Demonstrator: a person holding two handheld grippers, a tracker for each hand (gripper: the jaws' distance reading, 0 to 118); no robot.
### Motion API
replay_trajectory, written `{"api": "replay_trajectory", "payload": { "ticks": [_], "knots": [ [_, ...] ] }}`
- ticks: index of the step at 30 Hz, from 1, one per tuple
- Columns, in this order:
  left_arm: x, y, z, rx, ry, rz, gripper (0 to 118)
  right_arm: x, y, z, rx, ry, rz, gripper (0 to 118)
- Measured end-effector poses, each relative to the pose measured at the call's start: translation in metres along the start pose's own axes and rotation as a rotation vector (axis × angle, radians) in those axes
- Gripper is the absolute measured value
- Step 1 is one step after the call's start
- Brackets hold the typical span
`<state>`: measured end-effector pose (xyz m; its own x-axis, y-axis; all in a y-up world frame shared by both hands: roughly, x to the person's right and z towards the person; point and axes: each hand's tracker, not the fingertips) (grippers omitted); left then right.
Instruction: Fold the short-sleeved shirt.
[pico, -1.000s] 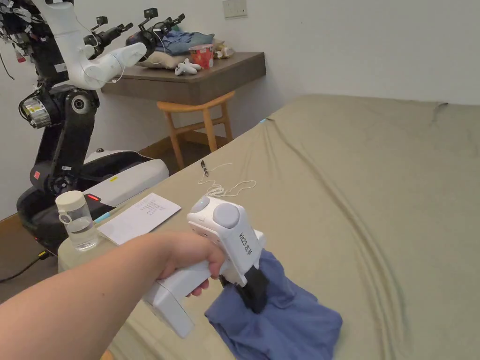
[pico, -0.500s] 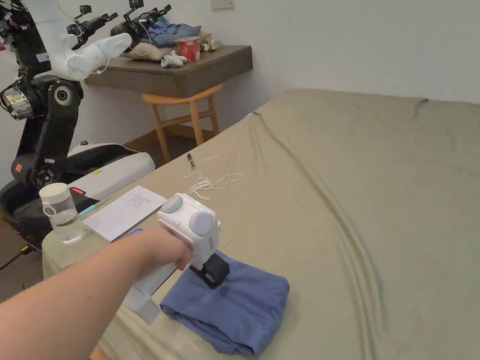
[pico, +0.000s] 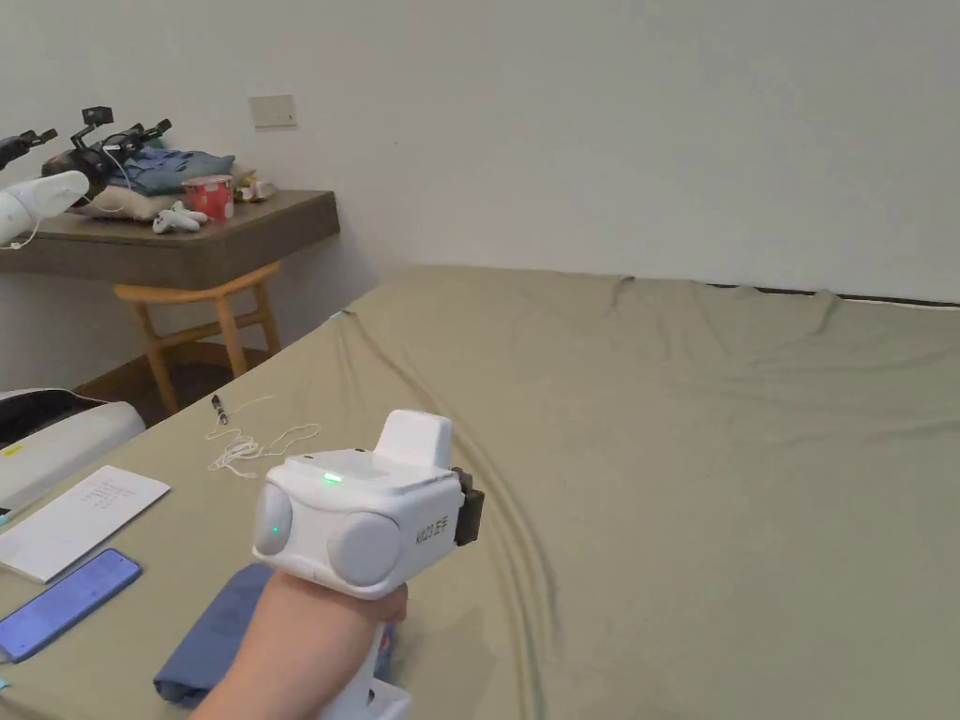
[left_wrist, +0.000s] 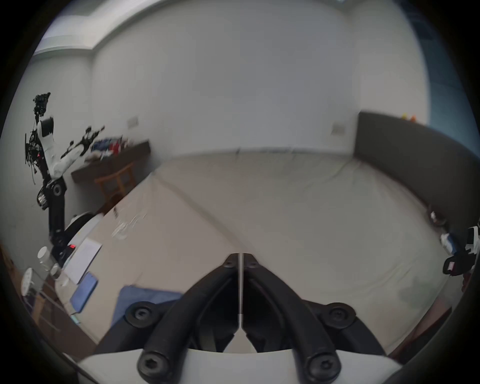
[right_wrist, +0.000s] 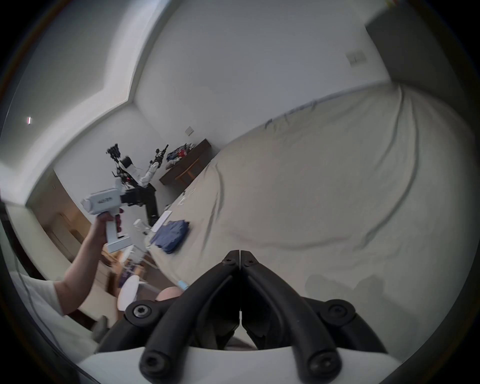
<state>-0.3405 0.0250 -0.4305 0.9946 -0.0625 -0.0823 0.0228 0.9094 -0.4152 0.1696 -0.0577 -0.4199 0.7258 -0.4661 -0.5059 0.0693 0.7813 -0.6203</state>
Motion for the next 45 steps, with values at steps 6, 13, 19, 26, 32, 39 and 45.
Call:
{"api": "replay_trajectory", "payload": {
  "ticks": [6, 13, 19, 26, 32, 39, 45],
  "knots": [
    [0.096, -0.010, 0.050, 0.215, -0.035, 0.029, 0, -0.049, 0.014, 0.035, 0.210, -0.349, 0.275, 0],
    [0.129, -0.040, 0.071, 0.259, -0.134, 0.157, 0, -0.075, 0.000, 0.053, 0.519, -0.580, 0.419, 0],
    [0.135, -0.062, 0.086, 0.376, -0.114, 0.065, 0, -0.065, -0.019, 0.057, 0.568, -0.691, 0.493, 0],
    [0.145, -0.086, 0.080, 0.421, -0.082, -0.039, 0, -0.057, -0.019, 0.050, 0.571, -0.720, 0.482, 0],
    [0.137, -0.088, 0.071, 0.395, -0.079, 0.029, 36, -0.050, -0.024, 0.042, 0.560, -0.739, 0.489, 6],
    [0.138, -0.092, 0.069, 0.396, -0.079, 0.024, 118, -0.046, -0.028, 0.035, 0.550, -0.750, 0.487, 118],
    [0.145, -0.093, 0.072, 0.427, -0.062, -0.016, 118, -0.053, -0.028, 0.029, 0.518, -0.768, 0.539, 118]
  ]
}}
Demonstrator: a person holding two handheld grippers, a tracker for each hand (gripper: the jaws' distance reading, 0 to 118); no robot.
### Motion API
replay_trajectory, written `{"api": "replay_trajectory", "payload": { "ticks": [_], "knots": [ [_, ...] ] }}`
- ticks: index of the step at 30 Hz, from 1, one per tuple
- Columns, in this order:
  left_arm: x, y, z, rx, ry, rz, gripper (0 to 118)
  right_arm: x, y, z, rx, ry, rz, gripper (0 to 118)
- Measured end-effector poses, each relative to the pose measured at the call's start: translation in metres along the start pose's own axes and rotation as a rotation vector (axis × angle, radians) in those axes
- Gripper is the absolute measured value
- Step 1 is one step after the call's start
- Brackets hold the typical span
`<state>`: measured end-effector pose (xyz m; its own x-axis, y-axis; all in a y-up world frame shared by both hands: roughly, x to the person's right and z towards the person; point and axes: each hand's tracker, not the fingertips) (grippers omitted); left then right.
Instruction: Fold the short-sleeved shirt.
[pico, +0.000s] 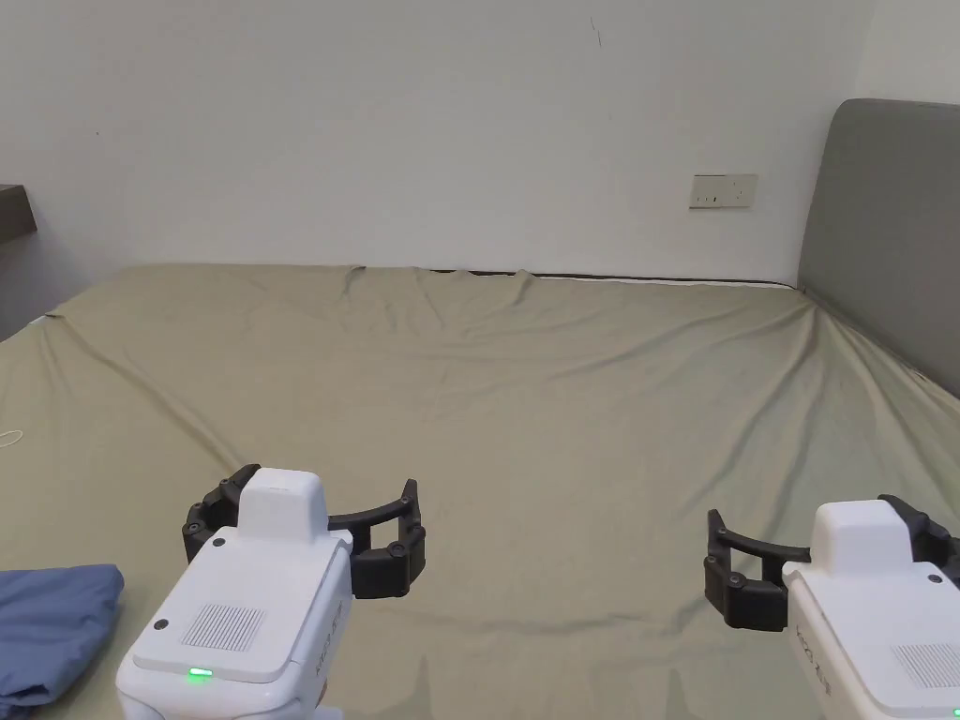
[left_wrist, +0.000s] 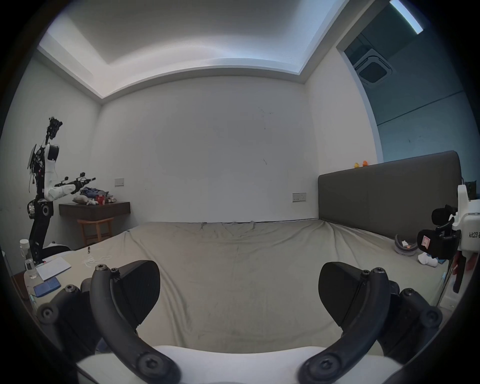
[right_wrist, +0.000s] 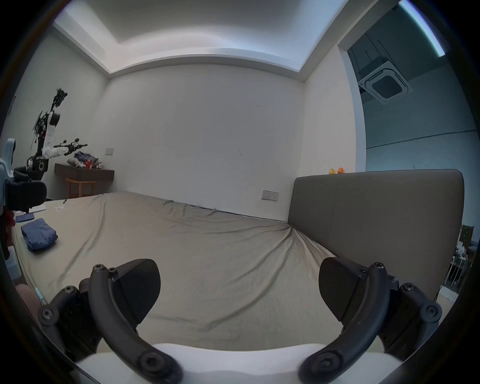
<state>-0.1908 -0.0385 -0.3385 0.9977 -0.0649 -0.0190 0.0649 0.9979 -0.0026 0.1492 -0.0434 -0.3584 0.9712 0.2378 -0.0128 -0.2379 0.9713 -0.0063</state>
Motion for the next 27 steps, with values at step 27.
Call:
{"api": "replay_trajectory", "payload": {
  "ticks": [27],
  "knots": [
    [0.002, -0.006, -0.004, -0.031, -0.069, -0.023, 118, -0.007, 0.011, 0.006, -0.111, 0.109, -0.152, 118]
  ]
}}
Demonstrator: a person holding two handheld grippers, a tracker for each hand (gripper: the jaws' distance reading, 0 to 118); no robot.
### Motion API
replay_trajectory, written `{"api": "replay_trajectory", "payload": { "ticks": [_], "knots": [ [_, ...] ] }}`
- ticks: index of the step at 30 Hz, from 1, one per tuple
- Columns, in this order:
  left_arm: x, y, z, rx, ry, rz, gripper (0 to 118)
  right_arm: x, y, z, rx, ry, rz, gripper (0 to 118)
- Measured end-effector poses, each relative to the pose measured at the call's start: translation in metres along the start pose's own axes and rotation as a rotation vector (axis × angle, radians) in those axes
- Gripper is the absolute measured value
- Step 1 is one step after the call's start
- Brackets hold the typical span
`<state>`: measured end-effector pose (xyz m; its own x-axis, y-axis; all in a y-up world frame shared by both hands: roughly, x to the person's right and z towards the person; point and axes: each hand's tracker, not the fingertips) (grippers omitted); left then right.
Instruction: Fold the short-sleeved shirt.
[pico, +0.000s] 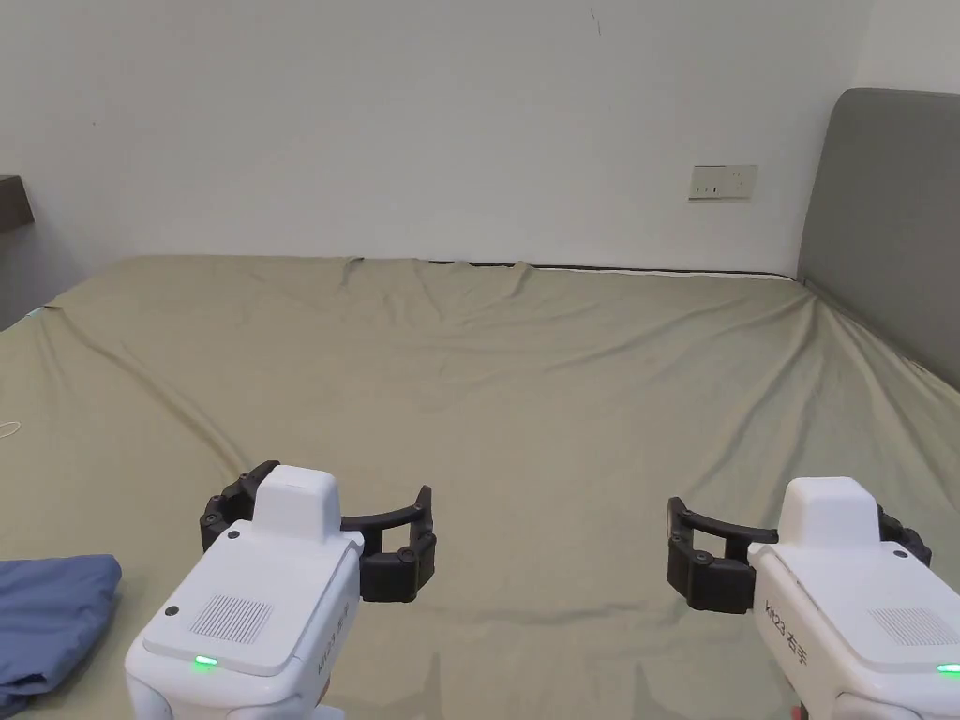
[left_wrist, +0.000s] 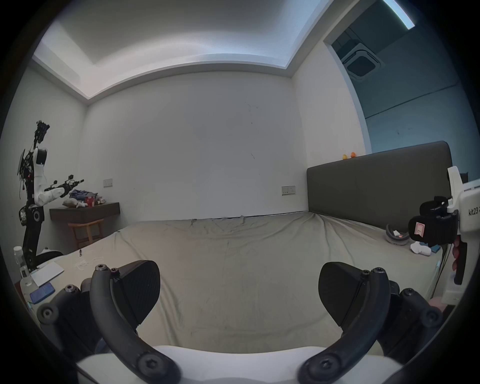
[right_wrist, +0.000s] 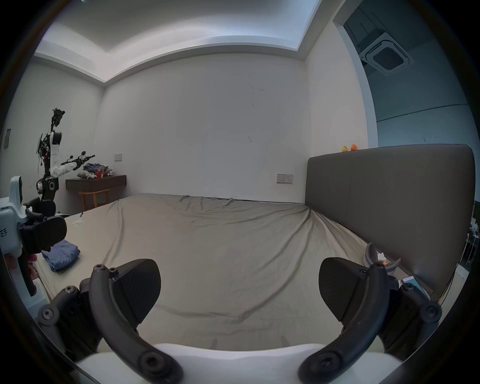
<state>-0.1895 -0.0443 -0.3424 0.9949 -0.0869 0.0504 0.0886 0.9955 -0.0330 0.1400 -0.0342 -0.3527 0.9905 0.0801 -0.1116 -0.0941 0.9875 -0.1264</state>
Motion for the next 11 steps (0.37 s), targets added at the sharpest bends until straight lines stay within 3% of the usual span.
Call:
{"api": "replay_trajectory", "payload": {
  "ticks": [4, 11],
  "knots": [
    [-0.0049, -0.0008, -0.0017, -0.013, 0.017, 0.030, 118, -0.0007, 0.0041, -0.0003, 0.008, -0.010, -0.019, 118],
    [-0.0078, 0.0009, -0.0009, -0.015, 0.036, 0.047, 118, -0.0050, 0.0006, -0.0025, 0.030, -0.036, 0.025, 118]
  ]
}}
